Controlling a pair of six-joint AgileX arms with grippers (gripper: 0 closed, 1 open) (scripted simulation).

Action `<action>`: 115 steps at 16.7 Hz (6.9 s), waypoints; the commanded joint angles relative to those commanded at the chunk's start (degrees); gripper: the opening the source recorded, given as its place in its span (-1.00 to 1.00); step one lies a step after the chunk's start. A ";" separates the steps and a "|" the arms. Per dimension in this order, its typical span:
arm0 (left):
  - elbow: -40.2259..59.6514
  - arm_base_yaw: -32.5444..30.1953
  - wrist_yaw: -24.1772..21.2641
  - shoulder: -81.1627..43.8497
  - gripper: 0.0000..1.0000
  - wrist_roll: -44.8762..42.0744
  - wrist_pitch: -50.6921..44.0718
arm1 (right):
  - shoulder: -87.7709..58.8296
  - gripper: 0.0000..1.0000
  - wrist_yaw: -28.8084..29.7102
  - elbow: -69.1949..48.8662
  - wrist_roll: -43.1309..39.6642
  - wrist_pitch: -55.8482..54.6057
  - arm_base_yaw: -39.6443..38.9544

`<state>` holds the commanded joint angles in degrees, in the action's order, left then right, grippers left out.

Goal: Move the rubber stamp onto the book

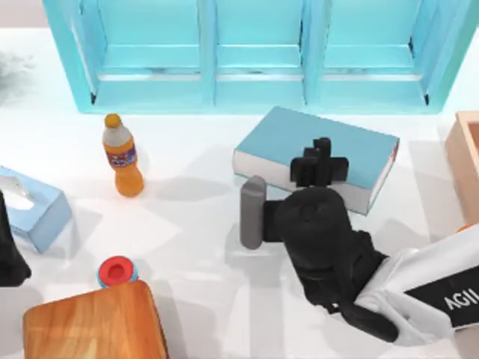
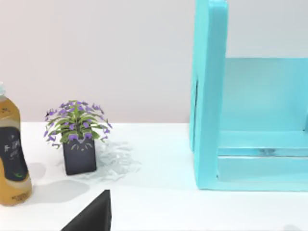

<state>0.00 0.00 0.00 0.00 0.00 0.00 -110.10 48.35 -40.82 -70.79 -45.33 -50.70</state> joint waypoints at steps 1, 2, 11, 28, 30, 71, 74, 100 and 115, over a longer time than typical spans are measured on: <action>0.00 0.00 0.00 0.00 1.00 0.00 0.00 | 0.00 -1.00 0.00 0.00 0.00 0.00 0.00; 0.00 0.00 0.00 0.00 1.00 0.00 0.00 | 0.00 -1.00 0.00 0.00 0.00 0.00 0.00; 0.00 0.00 0.00 0.00 1.00 0.00 0.00 | 0.00 0.36 0.00 0.00 0.00 0.00 0.00; 0.00 0.00 0.00 0.00 1.00 0.00 0.00 | 1.15 1.00 3.14 1.54 3.10 4.13 -3.57; 0.00 0.00 0.00 0.00 1.00 0.00 0.00 | 2.90 1.00 6.82 2.91 7.33 9.78 -7.85; 0.00 0.00 0.00 0.00 1.00 0.00 0.00 | 4.05 1.00 -48.29 -52.77 54.71 122.77 67.36; 0.00 0.00 0.00 0.00 1.00 0.00 0.00 | 3.98 1.00 -48.46 -52.86 54.78 122.93 67.53; 0.00 0.00 0.00 0.00 1.00 0.00 0.00 | 0.31 -0.21 -48.44 -34.64 55.08 101.04 67.29; 0.00 0.00 0.00 0.00 1.00 0.00 0.00 | 0.42 -1.00 -48.42 -34.80 55.26 101.19 67.22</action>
<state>0.00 0.00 0.00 0.00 0.00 0.00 -109.68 -0.07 -75.62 -15.53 55.87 16.52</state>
